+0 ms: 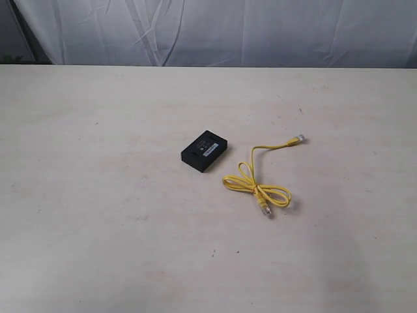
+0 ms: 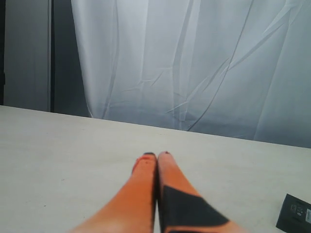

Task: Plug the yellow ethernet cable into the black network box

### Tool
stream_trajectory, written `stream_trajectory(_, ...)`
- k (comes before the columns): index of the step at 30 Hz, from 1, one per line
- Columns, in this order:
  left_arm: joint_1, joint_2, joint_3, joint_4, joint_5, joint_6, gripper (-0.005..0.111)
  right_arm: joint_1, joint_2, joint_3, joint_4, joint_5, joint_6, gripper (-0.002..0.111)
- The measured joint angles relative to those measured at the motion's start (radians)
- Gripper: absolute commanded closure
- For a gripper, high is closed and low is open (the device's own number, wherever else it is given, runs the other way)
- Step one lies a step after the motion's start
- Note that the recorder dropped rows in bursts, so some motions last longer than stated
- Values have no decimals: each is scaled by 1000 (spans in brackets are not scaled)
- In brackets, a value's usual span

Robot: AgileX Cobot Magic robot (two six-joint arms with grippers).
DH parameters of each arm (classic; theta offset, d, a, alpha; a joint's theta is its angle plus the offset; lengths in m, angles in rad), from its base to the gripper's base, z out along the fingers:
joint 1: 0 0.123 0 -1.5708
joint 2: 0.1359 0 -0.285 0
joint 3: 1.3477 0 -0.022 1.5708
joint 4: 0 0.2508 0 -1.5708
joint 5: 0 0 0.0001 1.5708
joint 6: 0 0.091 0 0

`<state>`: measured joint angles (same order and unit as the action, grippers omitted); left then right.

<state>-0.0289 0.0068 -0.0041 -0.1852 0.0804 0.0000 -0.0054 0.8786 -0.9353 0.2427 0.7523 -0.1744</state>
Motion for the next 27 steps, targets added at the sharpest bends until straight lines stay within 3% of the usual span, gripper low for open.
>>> stream_trajectory(7,0,0,0,0,0,0,106,5,185,-82,52,103,-50,109)
stream_trajectory(12,0,0,0,0,0,0,106,101,307,-137,-5,152,-45,109)
stream_trajectory(20,0,0,0,2,0,0,106,238,527,-241,-202,188,145,109)
stream_trajectory(27,0,0,0,2,0,0,106,286,740,-348,-229,209,276,109)
